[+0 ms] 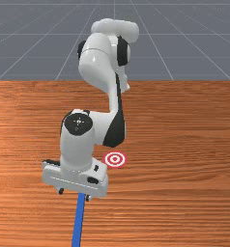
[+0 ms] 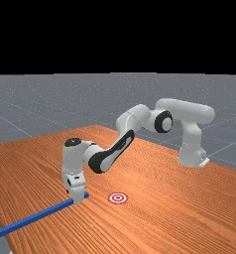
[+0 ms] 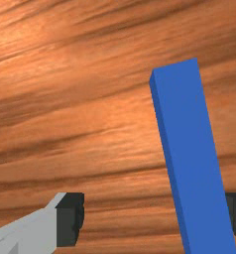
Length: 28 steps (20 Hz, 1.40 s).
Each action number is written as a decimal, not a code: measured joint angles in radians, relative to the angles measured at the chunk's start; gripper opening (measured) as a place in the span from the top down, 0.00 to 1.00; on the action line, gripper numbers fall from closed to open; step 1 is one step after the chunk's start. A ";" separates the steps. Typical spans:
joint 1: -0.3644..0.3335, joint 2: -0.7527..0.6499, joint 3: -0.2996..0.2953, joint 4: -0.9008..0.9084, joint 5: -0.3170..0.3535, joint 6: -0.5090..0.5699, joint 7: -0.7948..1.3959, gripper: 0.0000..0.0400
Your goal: Pull the pivot to the target area
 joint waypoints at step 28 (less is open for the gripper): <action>-0.157 -0.295 0.195 -0.460 -0.079 0.216 -0.660 0.00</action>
